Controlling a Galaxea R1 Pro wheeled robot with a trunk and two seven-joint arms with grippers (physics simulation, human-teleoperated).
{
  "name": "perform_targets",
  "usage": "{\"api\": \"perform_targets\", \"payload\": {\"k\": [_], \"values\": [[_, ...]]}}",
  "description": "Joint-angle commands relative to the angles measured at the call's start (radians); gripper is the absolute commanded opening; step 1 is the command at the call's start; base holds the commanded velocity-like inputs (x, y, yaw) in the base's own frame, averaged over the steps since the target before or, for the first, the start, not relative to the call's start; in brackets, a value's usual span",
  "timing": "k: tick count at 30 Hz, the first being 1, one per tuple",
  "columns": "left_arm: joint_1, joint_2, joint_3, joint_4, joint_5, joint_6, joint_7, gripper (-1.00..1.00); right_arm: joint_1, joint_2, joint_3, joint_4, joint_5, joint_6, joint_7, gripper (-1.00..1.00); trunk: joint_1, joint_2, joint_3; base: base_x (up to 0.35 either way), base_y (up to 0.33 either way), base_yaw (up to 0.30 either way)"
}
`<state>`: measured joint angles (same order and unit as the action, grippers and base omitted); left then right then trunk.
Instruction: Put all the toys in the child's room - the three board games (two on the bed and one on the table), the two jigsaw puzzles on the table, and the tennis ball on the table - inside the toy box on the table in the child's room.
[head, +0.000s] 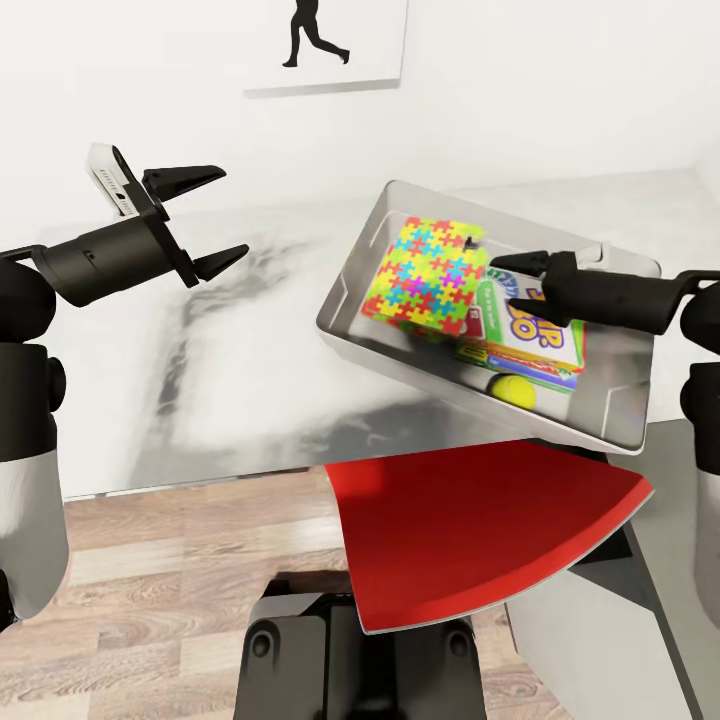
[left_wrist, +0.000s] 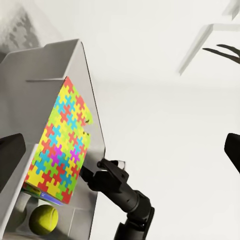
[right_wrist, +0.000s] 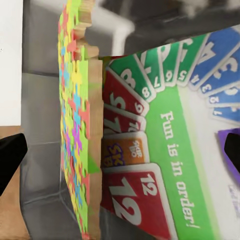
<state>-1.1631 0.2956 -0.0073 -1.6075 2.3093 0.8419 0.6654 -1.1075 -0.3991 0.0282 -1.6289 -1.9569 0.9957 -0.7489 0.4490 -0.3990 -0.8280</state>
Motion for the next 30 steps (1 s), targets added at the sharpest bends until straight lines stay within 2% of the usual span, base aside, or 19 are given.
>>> {"api": "perform_targets", "payload": {"k": [1, 5, 10, 16, 30], "values": [[-0.001, 0.000, -0.001, 0.000, 0.010, -0.001, 0.010, 1.00, 0.000, -0.002, 0.002, 0.011, 0.009, 0.020, 0.001, 1.00, 0.001, -0.001, -0.001, 0.000, 0.000, 0.000], [-0.001, 0.000, 0.000, 0.000, 0.010, -0.001, 0.010, 1.00, 0.001, -0.010, 0.002, 0.011, 0.009, 0.046, 0.066, 1.00, 0.001, -0.001, -0.001, 0.000, 0.000, 0.000], [-0.001, 0.000, 0.000, 0.000, 0.010, -0.001, 0.010, 1.00, 0.002, -0.019, 0.000, 0.011, 0.009, 0.052, 0.104, 1.00, 0.001, -0.001, -0.001, 0.000, 0.000, 0.000], [-0.001, 0.000, -0.001, 0.000, 0.010, -0.001, 0.010, 1.00, 0.002, -0.035, -0.002, 0.011, 0.009, 0.052, 0.121, 1.00, 0.001, -0.001, -0.001, 0.000, 0.000, 0.000], [-0.001, 0.000, -0.001, 0.000, 0.010, -0.001, 0.010, 1.00, -0.006, -0.051, -0.004, 0.011, 0.009, 0.052, 0.129, 1.00, 0.001, -0.001, -0.001, 0.000, 0.000, 0.000]]}}
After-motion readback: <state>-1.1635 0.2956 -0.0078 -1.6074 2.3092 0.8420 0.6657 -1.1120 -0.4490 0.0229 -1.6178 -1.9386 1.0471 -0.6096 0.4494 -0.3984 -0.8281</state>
